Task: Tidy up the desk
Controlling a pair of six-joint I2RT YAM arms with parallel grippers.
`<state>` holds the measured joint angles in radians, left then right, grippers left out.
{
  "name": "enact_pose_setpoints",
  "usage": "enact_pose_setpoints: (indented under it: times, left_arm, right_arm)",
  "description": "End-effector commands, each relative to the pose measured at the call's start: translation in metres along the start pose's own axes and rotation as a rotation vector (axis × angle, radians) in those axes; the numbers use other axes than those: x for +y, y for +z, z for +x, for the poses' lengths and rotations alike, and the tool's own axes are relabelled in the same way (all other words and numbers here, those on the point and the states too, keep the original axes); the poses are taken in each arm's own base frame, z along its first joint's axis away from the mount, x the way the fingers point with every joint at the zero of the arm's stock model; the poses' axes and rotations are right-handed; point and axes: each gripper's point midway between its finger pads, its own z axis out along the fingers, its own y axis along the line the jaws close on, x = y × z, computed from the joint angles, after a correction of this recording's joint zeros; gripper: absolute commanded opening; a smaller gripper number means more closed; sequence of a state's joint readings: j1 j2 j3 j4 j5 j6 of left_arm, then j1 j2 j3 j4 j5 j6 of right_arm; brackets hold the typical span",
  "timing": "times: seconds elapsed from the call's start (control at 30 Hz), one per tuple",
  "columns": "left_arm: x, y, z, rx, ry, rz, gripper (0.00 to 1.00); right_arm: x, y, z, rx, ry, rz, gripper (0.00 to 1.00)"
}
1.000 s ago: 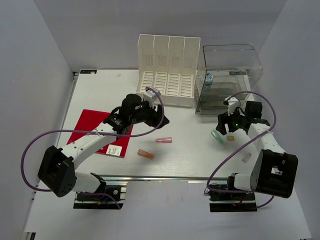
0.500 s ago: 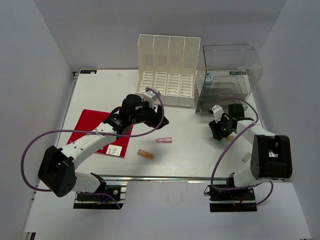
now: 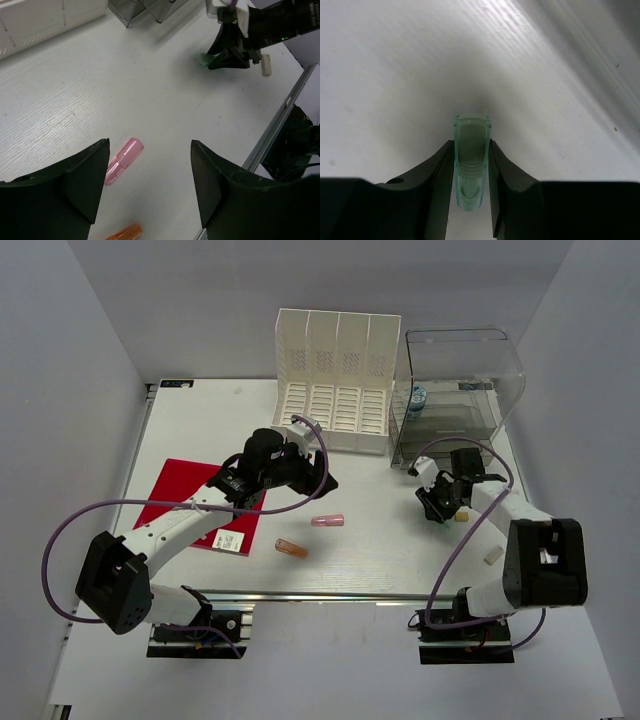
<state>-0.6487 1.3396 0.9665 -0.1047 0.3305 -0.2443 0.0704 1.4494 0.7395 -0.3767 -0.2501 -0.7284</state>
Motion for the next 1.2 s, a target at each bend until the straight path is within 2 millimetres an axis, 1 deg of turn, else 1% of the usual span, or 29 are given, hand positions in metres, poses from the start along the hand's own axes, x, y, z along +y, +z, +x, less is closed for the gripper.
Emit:
enact_pose_setpoints:
  times: [0.0, 0.03, 0.07, 0.13, 0.17, 0.2, 0.3, 0.33, 0.4, 0.43, 0.47, 0.53, 0.6, 0.63, 0.7, 0.73, 0.8, 0.87, 0.9, 0.97, 1.0, 1.03, 1.07, 1.13, 1.17]
  left_arm:
    - [-0.010, -0.009, -0.026, -0.061, 0.026, 0.029, 0.75]
    - [-0.010, -0.009, -0.026, -0.062, 0.029, 0.029, 0.75]
    - [-0.010, -0.009, -0.026, -0.063, 0.028, 0.031, 0.76]
    - [-0.010, -0.009, -0.026, -0.063, 0.031, 0.031, 0.75]
    - [-0.010, -0.009, -0.026, -0.062, 0.032, 0.032, 0.75]
    - [-0.010, -0.009, -0.026, -0.062, 0.034, 0.034, 0.75]
    - [-0.010, -0.010, -0.026, -0.063, 0.041, 0.036, 0.75]
    - [-0.011, -0.010, -0.026, -0.064, 0.044, 0.039, 0.76]
    - [-0.011, -0.009, -0.025, -0.059, 0.045, 0.044, 0.75]
    - [-0.012, -0.009, -0.025, -0.059, 0.048, 0.047, 0.75]
    - [-0.012, -0.009, -0.023, -0.055, 0.047, 0.049, 0.75]
    - [-0.010, -0.007, -0.022, -0.052, 0.050, 0.045, 0.76]
    - [-0.010, -0.007, -0.022, -0.050, 0.051, 0.045, 0.76]
    - [-0.010, -0.006, -0.021, -0.049, 0.052, 0.046, 0.76]
    - [-0.010, -0.005, -0.019, -0.042, 0.052, 0.049, 0.76]
    - [-0.010, -0.004, -0.019, -0.040, 0.050, 0.050, 0.76]
    - [-0.009, -0.004, -0.019, -0.039, 0.049, 0.049, 0.76]
    - [-0.009, -0.003, -0.017, -0.034, 0.049, 0.047, 0.76]
    - [-0.009, -0.003, -0.018, -0.035, 0.049, 0.049, 0.76]
    - [-0.009, -0.003, -0.017, -0.035, 0.049, 0.049, 0.76]
    - [-0.009, -0.003, -0.017, -0.035, 0.049, 0.049, 0.76]
    - [-0.009, -0.003, -0.017, -0.034, 0.051, 0.050, 0.76]
    - [-0.009, -0.003, -0.017, -0.033, 0.050, 0.050, 0.76]
    - [-0.009, -0.003, -0.018, -0.037, 0.052, 0.051, 0.76]
    - [-0.009, -0.003, -0.017, -0.035, 0.051, 0.049, 0.76]
  right_arm:
    - [0.010, -0.039, -0.038, -0.116, -0.146, -0.057, 0.04]
    - [0.013, -0.048, -0.052, -0.172, -0.183, -0.072, 0.03]
    - [0.007, -0.067, -0.073, -0.233, -0.235, -0.038, 0.01]
    - [0.005, -0.086, -0.091, -0.294, -0.322, -0.017, 0.00]
    - [-0.001, -0.101, -0.106, -0.337, -0.366, 0.030, 0.00]
    - [-0.003, -0.107, -0.112, -0.356, -0.394, 0.050, 0.00]
    - [-0.025, -0.122, -0.132, -0.387, -0.507, 0.168, 0.01]
    - [-0.035, -0.121, -0.134, -0.371, -0.535, 0.204, 0.02]
    - [-0.046, -0.120, -0.137, -0.368, -0.566, 0.255, 0.02]
    - [-0.056, -0.123, -0.146, -0.385, -0.607, 0.313, 0.01]
    - [-0.058, -0.117, -0.144, -0.380, -0.624, 0.322, 0.02]
    - [-0.069, -0.117, -0.153, -0.386, -0.685, 0.378, 0.01]
    - [-0.079, -0.111, -0.153, -0.366, -0.704, 0.406, 0.01]
    - [-0.084, -0.113, -0.160, -0.375, -0.727, 0.438, 0.01]
    - [-0.091, -0.112, -0.164, -0.371, -0.732, 0.469, 0.01]
    - [-0.094, -0.107, -0.165, -0.366, -0.730, 0.469, 0.01]
    - [-0.097, -0.103, -0.165, -0.357, -0.730, 0.478, 0.02]
    - [-0.100, -0.096, -0.164, -0.348, -0.740, 0.483, 0.06]
    - [-0.100, -0.088, -0.160, -0.332, -0.740, 0.474, 0.08]
    - [-0.101, -0.085, -0.161, -0.333, -0.735, 0.477, 0.10]
    - [-0.100, -0.079, -0.159, -0.329, -0.732, 0.469, 0.11]
    - [-0.100, -0.077, -0.158, -0.329, -0.732, 0.469, 0.12]
    - [-0.105, -0.080, -0.162, -0.337, -0.737, 0.500, 0.14]
    - [-0.104, -0.073, -0.162, -0.326, -0.740, 0.496, 0.18]
    - [-0.106, -0.071, -0.161, -0.316, -0.735, 0.496, 0.23]
